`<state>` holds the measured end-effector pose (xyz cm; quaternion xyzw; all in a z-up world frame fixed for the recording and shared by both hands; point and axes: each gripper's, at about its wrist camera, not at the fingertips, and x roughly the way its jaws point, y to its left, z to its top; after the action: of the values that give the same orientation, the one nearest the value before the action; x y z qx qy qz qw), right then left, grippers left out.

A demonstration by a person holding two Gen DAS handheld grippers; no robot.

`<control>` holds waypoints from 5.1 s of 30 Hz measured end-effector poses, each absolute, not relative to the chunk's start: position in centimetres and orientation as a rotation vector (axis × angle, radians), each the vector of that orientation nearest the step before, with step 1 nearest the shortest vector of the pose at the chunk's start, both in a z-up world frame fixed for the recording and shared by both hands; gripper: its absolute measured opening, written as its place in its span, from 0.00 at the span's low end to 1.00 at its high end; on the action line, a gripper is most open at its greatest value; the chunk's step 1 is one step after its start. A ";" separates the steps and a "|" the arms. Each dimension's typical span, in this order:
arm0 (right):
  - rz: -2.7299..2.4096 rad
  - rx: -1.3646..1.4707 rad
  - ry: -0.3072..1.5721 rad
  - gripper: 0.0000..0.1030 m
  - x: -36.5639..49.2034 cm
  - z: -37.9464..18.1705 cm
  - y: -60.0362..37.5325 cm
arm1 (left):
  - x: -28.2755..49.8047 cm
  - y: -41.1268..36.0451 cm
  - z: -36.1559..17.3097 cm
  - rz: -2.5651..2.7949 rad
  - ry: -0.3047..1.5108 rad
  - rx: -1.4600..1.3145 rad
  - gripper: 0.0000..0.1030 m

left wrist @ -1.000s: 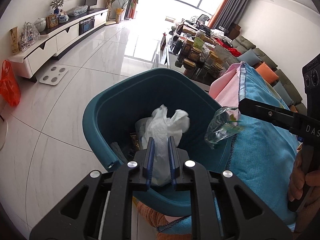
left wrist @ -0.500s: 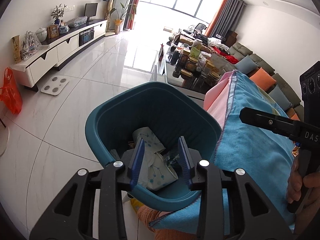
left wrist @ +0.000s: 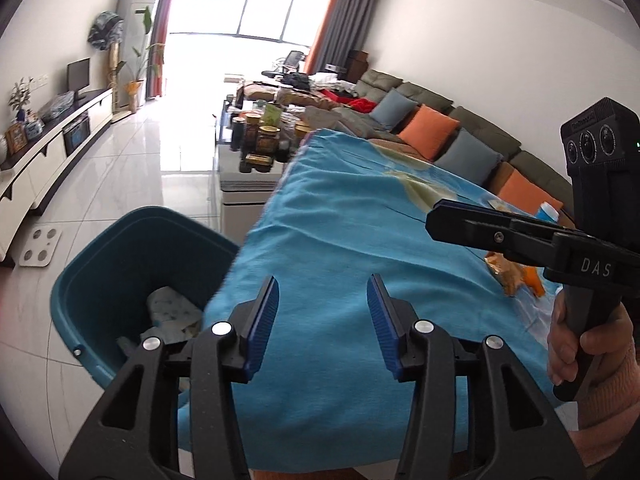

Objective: Collect trash
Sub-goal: 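Move both tools back to the foil wrappers and orange peels, then grasp the gold foil wrapper with left tool while right grasps an orange peel, then carry the foil wrapper and orange peel over the teal bin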

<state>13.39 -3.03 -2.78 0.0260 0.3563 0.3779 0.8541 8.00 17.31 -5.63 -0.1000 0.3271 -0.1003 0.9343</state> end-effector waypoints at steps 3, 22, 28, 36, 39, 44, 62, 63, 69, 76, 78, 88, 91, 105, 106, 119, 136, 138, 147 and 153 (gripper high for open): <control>0.736 0.072 0.734 0.43 12.9 -2.7 -6.1 | 8.8 14.4 -5.7 -0.277 0.683 -0.181 0.44; 0.345 0.192 0.720 0.45 14.2 -4.8 -22.9 | 13.5 -0.8 -6.7 -0.587 0.786 -0.076 0.49; 0.298 0.205 0.755 0.45 16.6 -6.1 -25.3 | 15.1 -2.4 -7.2 -0.606 0.837 -0.084 0.46; 0.283 0.237 0.821 0.45 19.7 -7.6 -25.7 | 16.8 -2.9 -8.4 -0.634 0.900 -0.129 0.22; 0.282 0.242 0.835 0.45 20.5 -7.9 -25.7 | 16.9 -3.0 -8.4 -0.639 0.898 -0.128 0.21; 0.272 0.291 0.862 0.46 21.8 -8.3 -26.6 | 16.9 -3.1 -8.3 -0.640 0.891 -0.119 0.19; 0.337 0.317 0.873 0.12 20.6 -8.4 -26.3 | 15.7 -0.8 -7.2 -0.600 0.840 -0.127 0.19; 0.344 0.321 0.868 0.12 20.3 -8.2 -26.2 | 15.5 -0.6 -7.1 -0.593 0.836 -0.129 0.19; 0.399 0.351 0.812 0.12 17.9 -7.0 -25.6 | 14.6 1.1 -6.6 -0.563 0.816 -0.137 0.19; 0.459 0.379 0.770 0.12 15.8 -5.9 -24.3 | 13.2 2.4 -6.1 -0.534 0.794 -0.140 0.19; 0.471 0.389 0.759 0.11 15.3 -5.7 -24.0 | 12.7 2.9 -6.0 -0.527 0.791 -0.140 0.19; 0.524 0.386 0.749 0.12 13.9 -5.4 -21.8 | 10.6 6.0 -5.5 -0.473 0.775 -0.153 0.19; 0.542 0.379 0.752 0.12 13.7 -5.6 -21.0 | 10.1 6.7 -5.5 -0.462 0.772 -0.161 0.19; 0.621 0.362 0.765 0.12 13.0 -5.8 -17.7 | 8.4 8.8 -5.1 -0.403 0.756 -0.173 0.19; 0.627 0.360 0.767 0.12 13.1 -5.9 -17.4 | 8.3 9.0 -5.1 -0.398 0.755 -0.175 0.19; 0.685 0.336 0.777 0.12 13.3 -5.9 -14.8 | 7.1 11.4 -4.7 -0.338 0.733 -0.184 0.19; 0.754 0.308 0.790 0.12 13.9 -5.9 -11.4 | 5.8 14.1 -4.4 -0.263 0.711 -0.200 0.19; 0.764 0.306 0.793 0.12 14.0 -5.9 -11.0 | 5.6 14.6 -4.3 -0.252 0.707 -0.203 0.19; 0.806 0.294 0.801 0.12 14.1 -5.8 -9.1 | 4.7 16.8 -4.0 -0.198 0.691 -0.225 0.19; 0.837 0.281 0.808 0.12 14.3 -5.5 -7.4 | 4.3 18.2 -3.8 -0.160 0.681 -0.236 0.19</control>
<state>14.31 -7.38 -5.54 0.1323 0.3803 0.3940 0.8262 4.26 18.21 -3.82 -0.1152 0.3326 -0.0780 0.9327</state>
